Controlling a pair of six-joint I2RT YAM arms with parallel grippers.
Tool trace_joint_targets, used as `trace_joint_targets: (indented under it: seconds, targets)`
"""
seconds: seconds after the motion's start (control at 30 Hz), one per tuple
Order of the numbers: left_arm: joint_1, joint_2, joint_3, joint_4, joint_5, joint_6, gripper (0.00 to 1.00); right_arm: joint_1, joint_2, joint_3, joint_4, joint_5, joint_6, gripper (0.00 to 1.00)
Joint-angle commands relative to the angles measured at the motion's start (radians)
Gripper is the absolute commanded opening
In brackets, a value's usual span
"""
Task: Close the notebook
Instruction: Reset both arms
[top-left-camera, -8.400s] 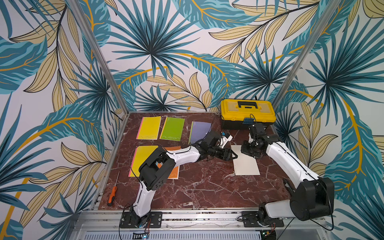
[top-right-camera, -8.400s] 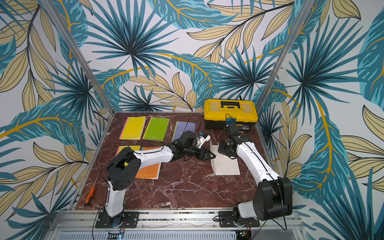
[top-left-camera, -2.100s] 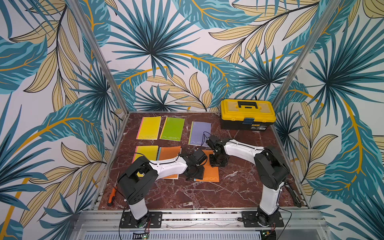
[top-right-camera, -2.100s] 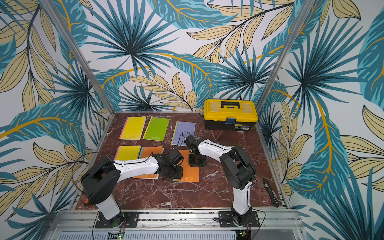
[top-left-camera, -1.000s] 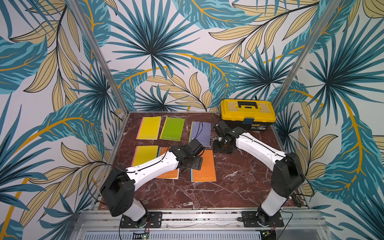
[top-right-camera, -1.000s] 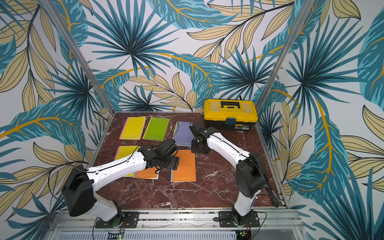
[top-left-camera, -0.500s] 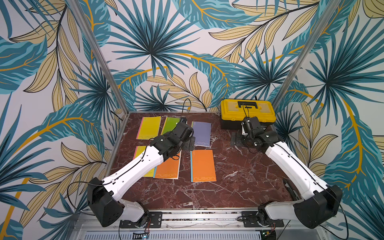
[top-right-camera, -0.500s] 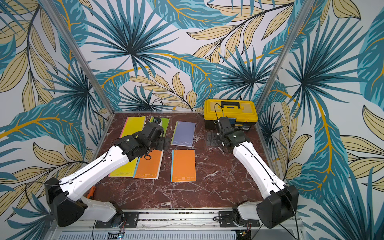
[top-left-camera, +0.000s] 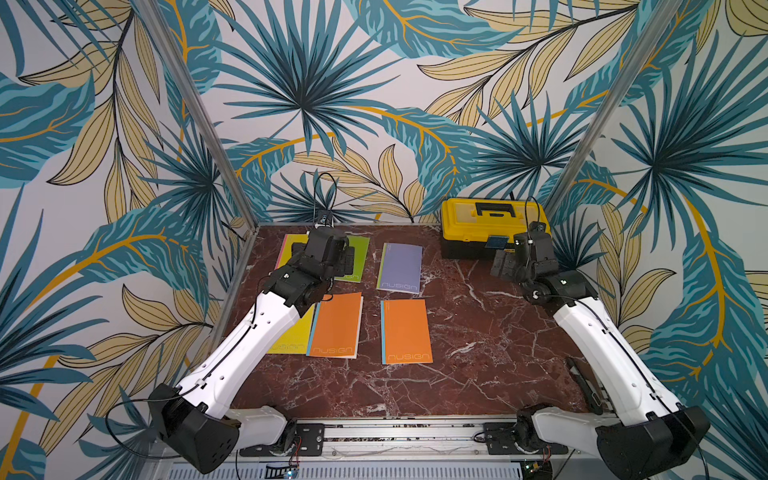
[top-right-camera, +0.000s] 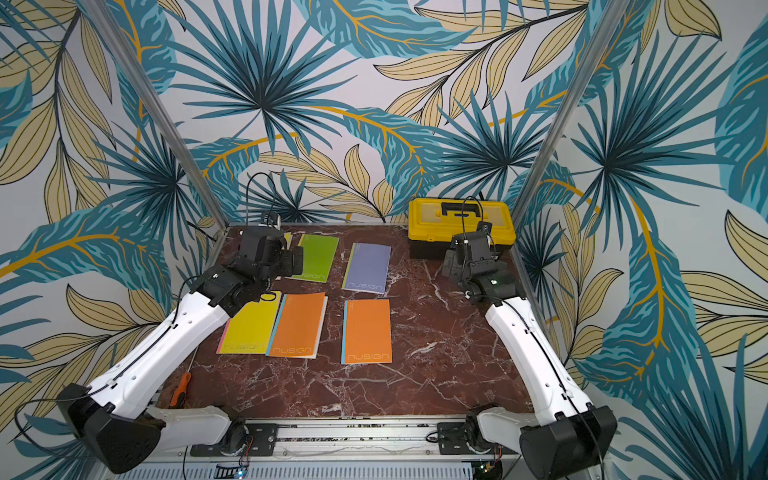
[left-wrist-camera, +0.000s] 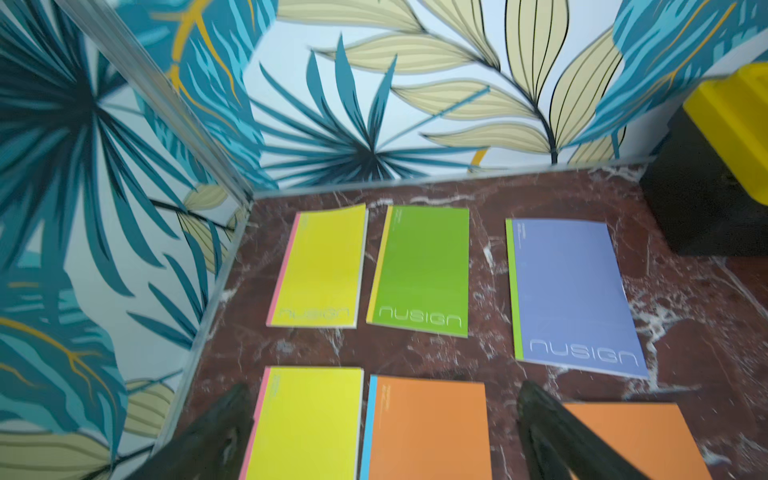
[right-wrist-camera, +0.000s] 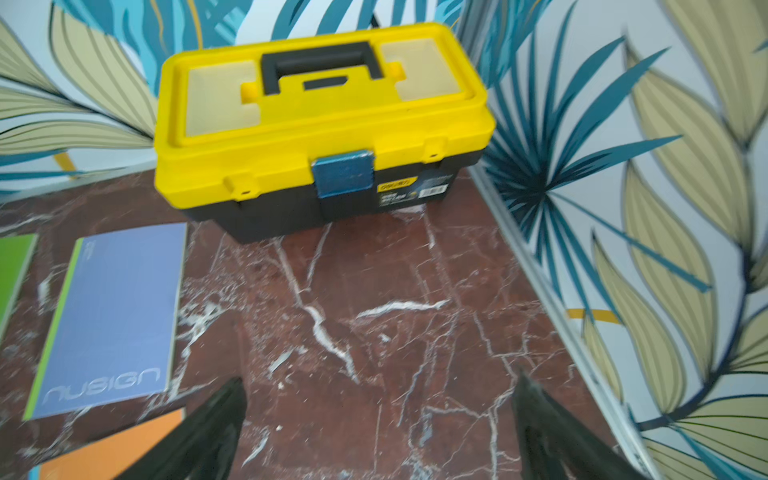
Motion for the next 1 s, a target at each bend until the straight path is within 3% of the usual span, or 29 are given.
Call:
trace_joint_targets:
  seconds: [0.0, 0.1, 0.23, 0.47, 0.6, 0.8, 0.97]
  targets:
    - [0.026, -0.026, -0.096, 0.174, -0.075, 0.081, 1.00, -0.010, -0.009, -0.101, 0.203, 0.115, -0.080, 0.99]
    - [0.116, -0.023, -0.151, 0.168, 0.061, 0.033, 1.00, -0.025, 0.011, -0.169, 0.301, 0.082, -0.105, 0.99]
    - [0.222, -0.040, -0.318, 0.321, 0.134, 0.028, 1.00, -0.047, 0.079, -0.193, 0.339, 0.048, -0.140, 0.99]
    - [0.387, -0.099, -0.641, 0.689, 0.227, 0.089, 1.00, -0.069, 0.099, -0.458, 0.748, 0.000, -0.190, 0.99]
    - [0.475, -0.078, -0.804, 0.970, 0.288, 0.088, 1.00, -0.083, 0.117, -0.526, 0.836, -0.025, -0.194, 0.99]
    - [0.521, 0.089, -0.931, 1.356, 0.370, 0.097, 1.00, -0.095, 0.155, -0.659, 1.077, -0.075, -0.239, 0.99]
    - [0.526, 0.154, -0.925, 1.443, 0.432, 0.123, 1.00, -0.115, 0.174, -0.703, 1.165, -0.101, -0.236, 0.99]
